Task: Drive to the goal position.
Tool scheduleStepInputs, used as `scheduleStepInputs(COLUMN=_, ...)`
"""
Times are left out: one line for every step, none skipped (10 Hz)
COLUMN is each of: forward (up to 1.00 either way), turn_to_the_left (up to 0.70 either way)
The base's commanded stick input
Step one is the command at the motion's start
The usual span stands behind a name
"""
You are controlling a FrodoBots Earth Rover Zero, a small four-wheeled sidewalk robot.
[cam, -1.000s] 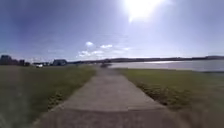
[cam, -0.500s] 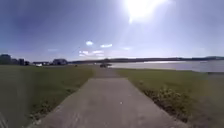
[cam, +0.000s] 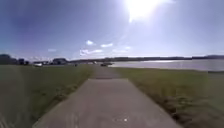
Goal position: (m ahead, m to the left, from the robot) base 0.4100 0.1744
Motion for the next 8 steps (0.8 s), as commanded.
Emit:
scheduleStepInputs(forward=0.85, turn_to_the_left=0.0)
scheduleStepInputs(forward=0.85, turn_to_the_left=0.0)
scheduleStepInputs(forward=0.85, turn_to_the_left=0.0)
scheduleStepInputs(forward=0.85, turn_to_the_left=0.0)
scheduleStepInputs(forward=0.85, turn_to_the_left=0.0)
scheduleStepInputs(forward=0.85, turn_to_the_left=0.0)
scheduleStepInputs(forward=0.85, turn_to_the_left=0.0)
scheduleStepInputs(forward=0.85, turn_to_the_left=0.0)
